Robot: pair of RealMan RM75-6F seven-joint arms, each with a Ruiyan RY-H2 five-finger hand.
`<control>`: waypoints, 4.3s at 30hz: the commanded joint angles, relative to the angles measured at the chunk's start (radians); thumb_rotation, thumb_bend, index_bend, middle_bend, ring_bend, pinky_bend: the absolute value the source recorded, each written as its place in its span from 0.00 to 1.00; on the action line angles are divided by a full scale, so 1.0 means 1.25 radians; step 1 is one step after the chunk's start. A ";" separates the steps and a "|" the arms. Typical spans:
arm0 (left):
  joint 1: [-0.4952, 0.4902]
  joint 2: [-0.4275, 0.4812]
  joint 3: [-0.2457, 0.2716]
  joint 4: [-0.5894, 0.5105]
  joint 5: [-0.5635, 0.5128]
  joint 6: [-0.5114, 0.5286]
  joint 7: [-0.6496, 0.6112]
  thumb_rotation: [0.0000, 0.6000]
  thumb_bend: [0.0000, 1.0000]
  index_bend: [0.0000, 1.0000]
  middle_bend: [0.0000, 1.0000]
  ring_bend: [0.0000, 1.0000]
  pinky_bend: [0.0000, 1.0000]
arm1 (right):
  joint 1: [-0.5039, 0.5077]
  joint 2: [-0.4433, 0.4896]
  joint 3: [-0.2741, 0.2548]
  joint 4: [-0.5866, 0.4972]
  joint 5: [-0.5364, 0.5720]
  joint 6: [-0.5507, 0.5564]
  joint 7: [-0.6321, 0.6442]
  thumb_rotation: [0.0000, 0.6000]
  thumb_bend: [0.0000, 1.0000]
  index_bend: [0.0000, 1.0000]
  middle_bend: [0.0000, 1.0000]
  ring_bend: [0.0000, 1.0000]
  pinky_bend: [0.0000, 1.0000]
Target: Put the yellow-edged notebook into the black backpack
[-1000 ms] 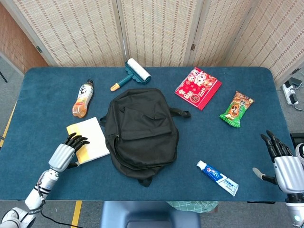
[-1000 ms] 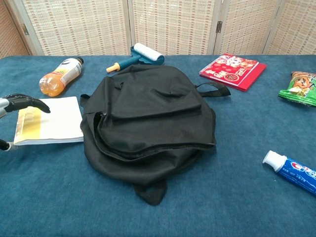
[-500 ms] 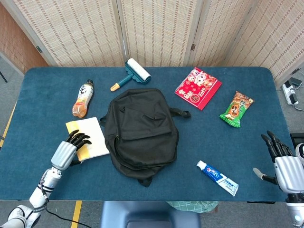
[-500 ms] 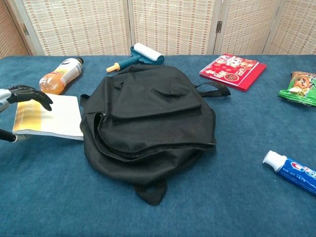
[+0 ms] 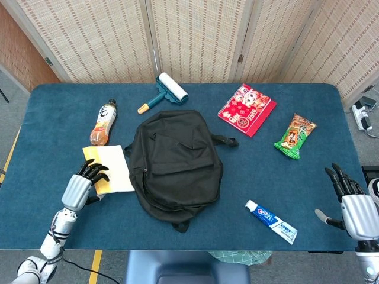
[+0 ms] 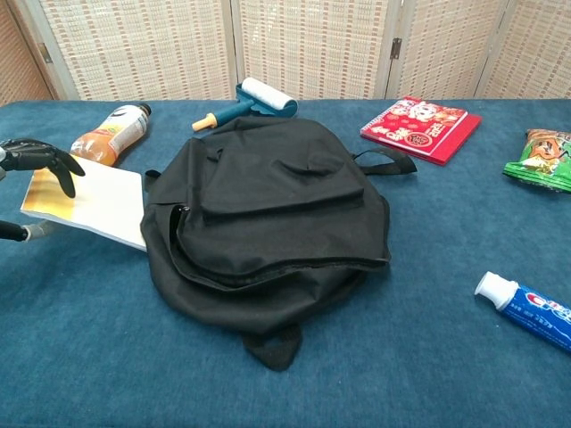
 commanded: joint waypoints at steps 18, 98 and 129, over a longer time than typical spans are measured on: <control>0.013 -0.039 0.000 0.074 -0.015 0.025 -0.031 1.00 0.50 0.65 0.47 0.35 0.20 | 0.010 0.003 -0.004 -0.013 -0.008 -0.017 -0.015 0.98 0.14 0.00 0.05 0.14 0.21; 0.034 0.029 -0.013 -0.033 0.046 0.425 0.025 1.00 0.50 0.74 0.59 0.48 0.29 | 0.714 -0.428 0.112 0.045 0.625 -0.588 -0.437 1.00 0.58 0.54 0.29 0.32 0.35; -0.005 0.061 0.009 -0.188 0.129 0.475 -0.005 1.00 0.50 0.73 0.61 0.49 0.29 | 0.912 -0.379 0.293 0.063 1.027 -0.580 -0.272 1.00 0.61 0.67 0.32 0.40 0.38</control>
